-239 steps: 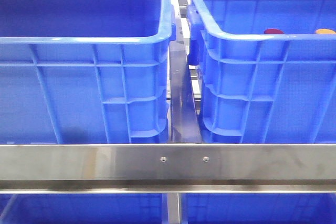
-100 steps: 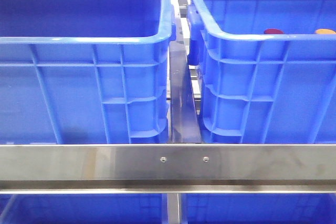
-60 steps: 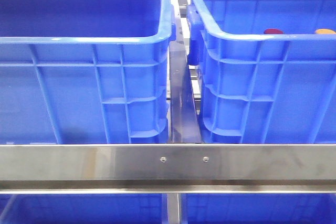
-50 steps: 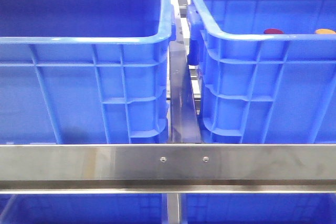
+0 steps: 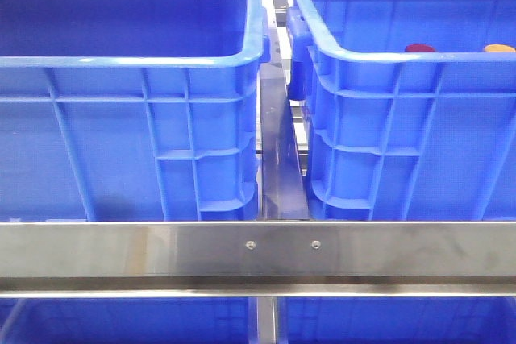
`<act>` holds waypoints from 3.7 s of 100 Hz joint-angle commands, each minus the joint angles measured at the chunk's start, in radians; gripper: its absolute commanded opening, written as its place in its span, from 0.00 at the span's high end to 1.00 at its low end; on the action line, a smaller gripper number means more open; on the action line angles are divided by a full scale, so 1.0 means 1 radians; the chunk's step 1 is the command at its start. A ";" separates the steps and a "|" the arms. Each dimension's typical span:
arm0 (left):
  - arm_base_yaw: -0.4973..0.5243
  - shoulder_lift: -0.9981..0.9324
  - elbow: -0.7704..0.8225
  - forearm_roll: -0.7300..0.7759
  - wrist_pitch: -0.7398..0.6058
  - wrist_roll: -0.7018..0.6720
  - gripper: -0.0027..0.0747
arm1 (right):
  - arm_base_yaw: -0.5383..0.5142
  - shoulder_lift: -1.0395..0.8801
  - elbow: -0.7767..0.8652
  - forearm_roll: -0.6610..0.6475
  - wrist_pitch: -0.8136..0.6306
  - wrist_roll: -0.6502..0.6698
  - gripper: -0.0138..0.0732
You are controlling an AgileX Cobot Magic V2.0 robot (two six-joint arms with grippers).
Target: Pick red and yellow buttons and place in box
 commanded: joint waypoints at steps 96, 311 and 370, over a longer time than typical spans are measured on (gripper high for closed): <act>0.000 -0.035 0.050 -0.011 -0.084 -0.006 0.99 | 0.002 0.002 -0.026 0.097 0.015 -0.001 0.92; 0.000 -0.035 0.050 -0.011 -0.086 -0.006 0.99 | 0.003 -0.515 0.493 -1.710 -0.285 1.799 0.92; 0.000 -0.035 0.050 -0.011 -0.086 -0.006 0.99 | 0.003 -0.515 0.493 -1.710 -0.283 1.802 0.92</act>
